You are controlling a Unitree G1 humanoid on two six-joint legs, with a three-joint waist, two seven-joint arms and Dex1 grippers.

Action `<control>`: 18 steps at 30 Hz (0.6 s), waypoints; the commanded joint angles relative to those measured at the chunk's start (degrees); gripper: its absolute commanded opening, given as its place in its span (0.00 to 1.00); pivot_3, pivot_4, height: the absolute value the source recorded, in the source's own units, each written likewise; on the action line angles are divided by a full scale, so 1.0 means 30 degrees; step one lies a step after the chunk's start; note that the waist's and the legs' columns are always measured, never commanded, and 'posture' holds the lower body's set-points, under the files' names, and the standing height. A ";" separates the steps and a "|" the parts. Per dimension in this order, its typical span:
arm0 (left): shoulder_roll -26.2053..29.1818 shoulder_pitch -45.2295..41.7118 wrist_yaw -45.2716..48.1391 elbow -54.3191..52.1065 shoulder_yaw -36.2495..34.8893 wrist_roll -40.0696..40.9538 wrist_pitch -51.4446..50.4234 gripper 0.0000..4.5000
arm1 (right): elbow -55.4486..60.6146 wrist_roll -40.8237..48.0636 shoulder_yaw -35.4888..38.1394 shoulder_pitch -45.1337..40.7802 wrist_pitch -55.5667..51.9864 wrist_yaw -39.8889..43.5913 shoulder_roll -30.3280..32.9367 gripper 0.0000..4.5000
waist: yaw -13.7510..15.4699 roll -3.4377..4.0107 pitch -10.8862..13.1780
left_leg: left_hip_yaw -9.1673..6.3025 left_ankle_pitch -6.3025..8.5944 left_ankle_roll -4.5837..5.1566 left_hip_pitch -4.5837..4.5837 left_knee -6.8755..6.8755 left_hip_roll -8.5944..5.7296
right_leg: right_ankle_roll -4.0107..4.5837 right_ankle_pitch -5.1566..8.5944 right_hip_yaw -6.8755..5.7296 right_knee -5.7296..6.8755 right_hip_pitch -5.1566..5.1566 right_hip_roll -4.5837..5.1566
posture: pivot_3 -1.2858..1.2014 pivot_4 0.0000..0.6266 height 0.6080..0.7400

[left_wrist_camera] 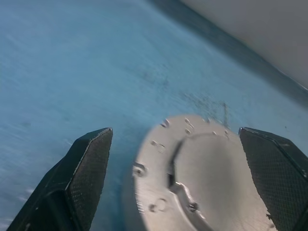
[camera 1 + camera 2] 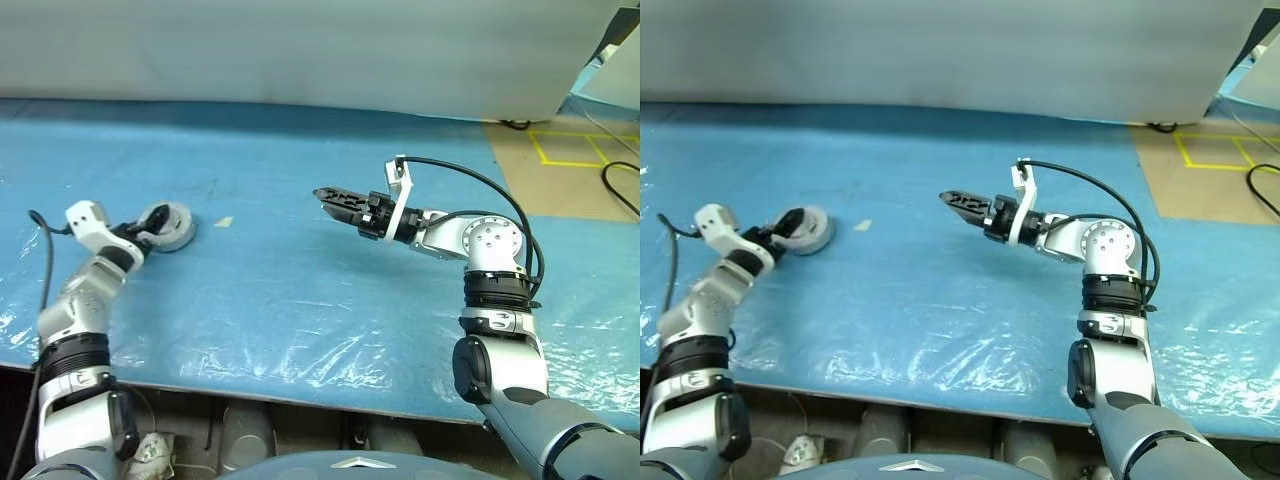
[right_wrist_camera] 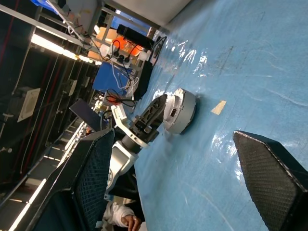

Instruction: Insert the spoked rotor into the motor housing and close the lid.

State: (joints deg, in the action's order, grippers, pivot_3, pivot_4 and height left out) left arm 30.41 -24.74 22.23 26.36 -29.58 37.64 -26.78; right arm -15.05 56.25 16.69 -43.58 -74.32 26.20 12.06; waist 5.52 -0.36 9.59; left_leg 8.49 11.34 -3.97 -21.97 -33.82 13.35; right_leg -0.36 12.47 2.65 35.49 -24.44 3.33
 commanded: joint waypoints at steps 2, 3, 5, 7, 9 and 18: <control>0.2658 -0.0263 0.1709 0.0214 -0.0652 -0.0302 0.0018 0.98 | 0.0838 0.0247 0.0129 -0.0100 0.0074 0.0500 0.0363 0.92 | 0.0003 -0.0002 0.0000 | -0.0001 0.0000 -0.0001 0.0001 0.0000 0.0011 | 0.0001 0.0000 -0.0005 0.0002 0.0000 -0.0002 | 0.52 0.24 1.00; 0.2983 -0.0312 0.2016 0.0344 -0.0637 -0.0288 -0.0032 0.98 | 0.0851 0.0231 0.0113 -0.0086 0.0082 0.0545 0.0401 0.92 | 0.0003 -0.0002 0.0000 | -0.0001 0.0001 -0.0001 0.0002 0.0003 0.0013 | 0.0001 0.0001 -0.0005 0.0001 -0.0001 -0.0002 | 0.52 0.24 1.00; 0.3903 -0.0562 0.2966 0.0330 -0.0483 -0.0300 -0.0112 0.98 | 0.0939 0.0270 0.0136 -0.0129 0.0034 0.0756 0.0733 0.92 | 0.0022 -0.0002 0.0000 | 0.0000 0.0001 -0.0001 0.0004 0.0006 0.0004 | 0.0000 0.0003 -0.0005 0.0000 -0.0001 0.0000 | 0.52 0.24 1.00; 0.4788 -0.1095 0.4430 -0.0761 0.0025 0.0023 -0.0710 0.98 | 0.0933 0.0143 0.0141 -0.0324 0.0132 0.1282 0.1542 0.92 | 0.0101 -0.0005 0.0002 | 0.0000 0.0001 -0.0001 -0.0003 0.0004 0.0005 | 0.0000 0.0003 -0.0009 -0.0004 0.0000 0.0003 | 0.52 0.24 1.00; 0.5007 -0.1596 0.5314 -0.1732 0.0665 0.0103 -0.1146 0.98 | 0.0973 -0.0094 -0.0069 -0.0430 0.0400 0.1930 0.2298 0.92 | 0.0188 -0.0006 0.0002 | 0.0000 0.0001 -0.0001 -0.0009 0.0004 0.0003 | 0.0001 0.0004 -0.0021 -0.0007 0.0002 0.0014 | 0.52 0.24 1.00; 0.2834 -0.2360 0.7777 -0.7015 0.4763 0.0572 -0.3062 0.98 | 0.3542 -0.3807 -0.3397 0.0990 0.5743 0.6048 0.5338 0.92 | 0.0019 -0.0004 0.0002 | 0.0012 0.0001 -0.0001 -0.0009 -0.0004 0.0024 | 0.0007 0.0006 -0.0026 0.0005 0.0006 0.0021 | 0.52 0.24 1.00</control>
State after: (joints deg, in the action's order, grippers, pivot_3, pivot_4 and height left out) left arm 39.03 -31.79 43.97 9.45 -16.93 38.49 -35.25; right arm -7.67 46.58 8.23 -41.54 -61.26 41.88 28.00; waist 5.58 -0.37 9.59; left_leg 8.52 11.34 -3.97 -22.02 -33.83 13.45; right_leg -0.34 12.49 2.56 35.47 -24.42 3.39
